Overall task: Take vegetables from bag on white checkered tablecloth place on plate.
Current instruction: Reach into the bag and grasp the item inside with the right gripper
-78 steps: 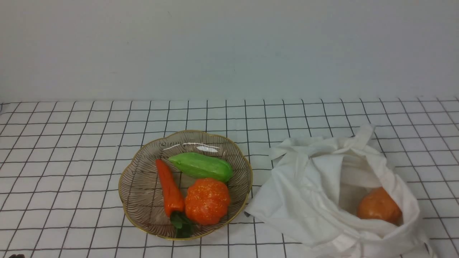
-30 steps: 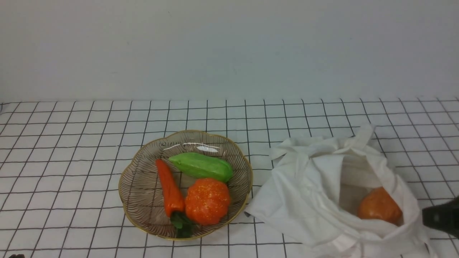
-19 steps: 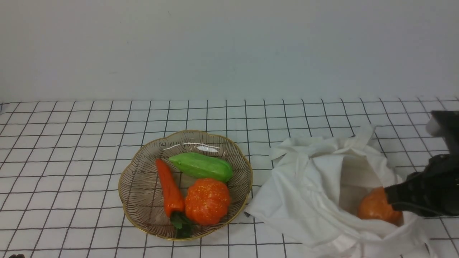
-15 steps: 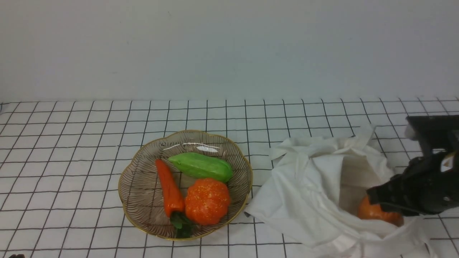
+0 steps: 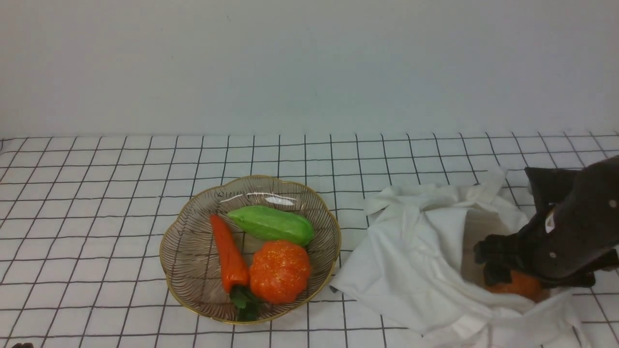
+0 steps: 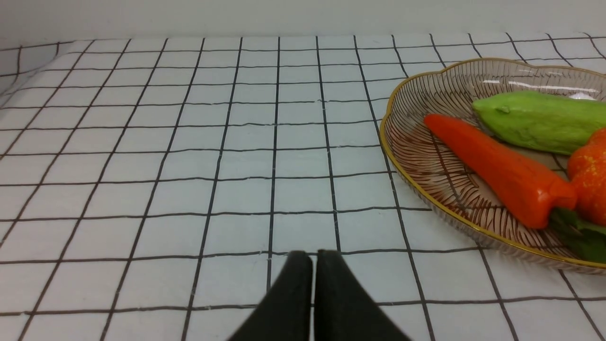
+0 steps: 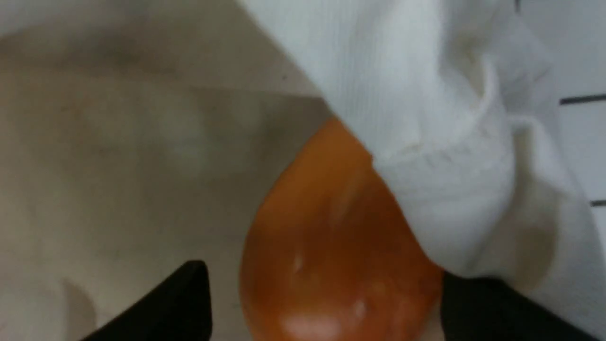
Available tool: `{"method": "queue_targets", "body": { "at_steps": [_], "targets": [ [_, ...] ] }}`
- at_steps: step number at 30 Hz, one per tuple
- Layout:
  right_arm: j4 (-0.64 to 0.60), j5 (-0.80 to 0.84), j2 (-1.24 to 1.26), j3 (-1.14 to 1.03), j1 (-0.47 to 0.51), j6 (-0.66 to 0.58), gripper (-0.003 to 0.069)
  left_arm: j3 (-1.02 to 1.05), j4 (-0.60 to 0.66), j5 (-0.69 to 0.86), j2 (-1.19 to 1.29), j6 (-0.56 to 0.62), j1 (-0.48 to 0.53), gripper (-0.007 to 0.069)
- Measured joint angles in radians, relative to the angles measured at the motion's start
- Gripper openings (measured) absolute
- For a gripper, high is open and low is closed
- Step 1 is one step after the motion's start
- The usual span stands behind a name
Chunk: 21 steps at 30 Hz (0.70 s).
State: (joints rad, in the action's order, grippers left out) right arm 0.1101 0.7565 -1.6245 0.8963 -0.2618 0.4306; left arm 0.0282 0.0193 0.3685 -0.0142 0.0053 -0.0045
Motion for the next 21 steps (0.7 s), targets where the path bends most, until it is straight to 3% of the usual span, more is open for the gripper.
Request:
{"method": "queue_targets", "body": {
  "at_steps": [5, 10, 13, 16, 21],
  "targets": [
    [0.047, 0.05, -0.065, 0.072, 0.003, 0.042, 0.0673, 0.0, 0.0, 0.0, 0.0, 0.0, 0.0, -0.0008],
    [0.056, 0.085, -0.119, 0.129, 0.004, 0.056, 0.0673, 0.0, 0.0, 0.0, 0.0, 0.0, 0.0, -0.0008],
    [0.038, 0.123, -0.154, 0.143, 0.004, 0.039, 0.0627, 0.0, 0.0, 0.0, 0.0, 0.0, 0.0, -0.0008],
    [0.019, 0.146, -0.161, 0.146, 0.004, -0.008, 0.0521, 0.0, 0.0, 0.0, 0.0, 0.0, 0.0, -0.0008],
    [-0.023, 0.181, -0.148, 0.15, 0.004, -0.081, 0.0518, 0.0, 0.0, 0.0, 0.0, 0.0, 0.0, -0.0008]
  ]
}}
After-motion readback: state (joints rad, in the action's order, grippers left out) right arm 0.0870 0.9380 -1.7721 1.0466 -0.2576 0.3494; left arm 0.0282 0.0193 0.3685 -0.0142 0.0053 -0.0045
